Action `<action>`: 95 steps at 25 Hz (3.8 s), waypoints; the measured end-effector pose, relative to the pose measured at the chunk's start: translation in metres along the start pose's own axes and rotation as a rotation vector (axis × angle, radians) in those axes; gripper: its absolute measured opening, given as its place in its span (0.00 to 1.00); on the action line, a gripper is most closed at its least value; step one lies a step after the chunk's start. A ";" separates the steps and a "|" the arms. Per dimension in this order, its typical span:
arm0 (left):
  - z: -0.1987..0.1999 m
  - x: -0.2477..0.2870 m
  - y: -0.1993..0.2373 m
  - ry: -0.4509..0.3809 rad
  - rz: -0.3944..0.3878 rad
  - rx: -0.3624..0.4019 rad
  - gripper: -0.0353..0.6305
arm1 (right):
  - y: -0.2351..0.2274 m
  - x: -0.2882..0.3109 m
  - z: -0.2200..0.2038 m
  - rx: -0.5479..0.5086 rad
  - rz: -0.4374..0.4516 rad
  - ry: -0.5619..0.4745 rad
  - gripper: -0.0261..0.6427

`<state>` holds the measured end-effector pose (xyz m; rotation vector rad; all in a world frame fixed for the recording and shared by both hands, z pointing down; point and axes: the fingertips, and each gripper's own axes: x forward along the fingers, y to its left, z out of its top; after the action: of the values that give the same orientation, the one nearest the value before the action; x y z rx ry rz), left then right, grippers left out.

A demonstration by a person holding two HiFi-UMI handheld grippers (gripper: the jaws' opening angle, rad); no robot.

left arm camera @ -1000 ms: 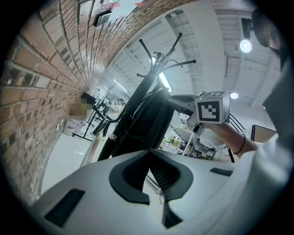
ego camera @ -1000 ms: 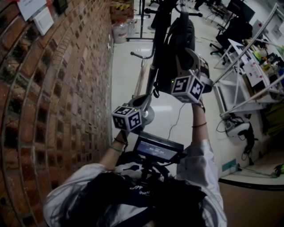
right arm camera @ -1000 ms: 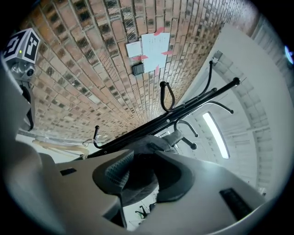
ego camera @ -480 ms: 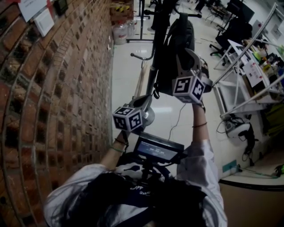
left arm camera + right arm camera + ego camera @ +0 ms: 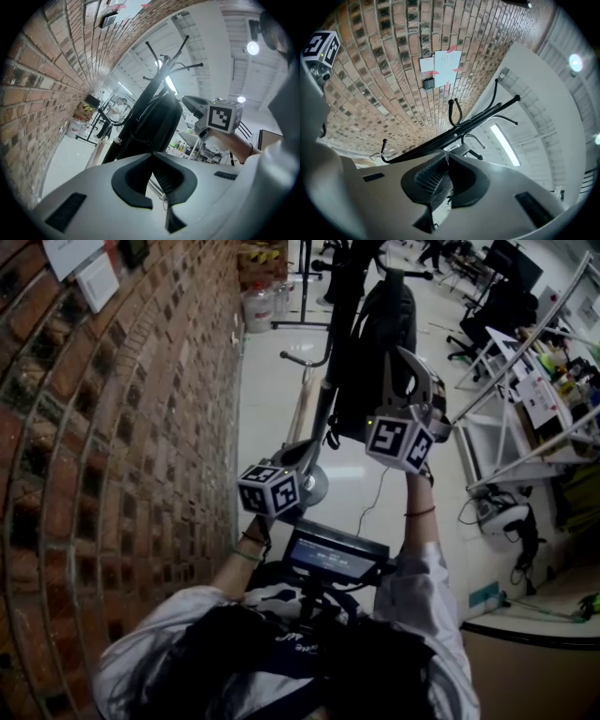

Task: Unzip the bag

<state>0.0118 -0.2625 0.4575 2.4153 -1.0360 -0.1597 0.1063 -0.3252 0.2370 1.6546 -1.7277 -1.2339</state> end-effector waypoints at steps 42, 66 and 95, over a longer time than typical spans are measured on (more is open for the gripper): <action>-0.005 0.002 0.008 0.011 0.015 -0.019 0.06 | 0.037 -0.017 -0.025 -0.043 0.208 0.011 0.05; -0.011 0.011 0.000 0.029 0.016 -0.005 0.06 | 0.088 -0.048 -0.062 0.004 0.313 0.072 0.05; -0.017 0.011 0.005 0.036 0.062 -0.004 0.06 | 0.156 -0.070 -0.115 0.051 0.438 0.155 0.06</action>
<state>0.0210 -0.2664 0.4755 2.3708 -1.0913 -0.0971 0.1270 -0.3112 0.4413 1.2639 -1.9009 -0.8422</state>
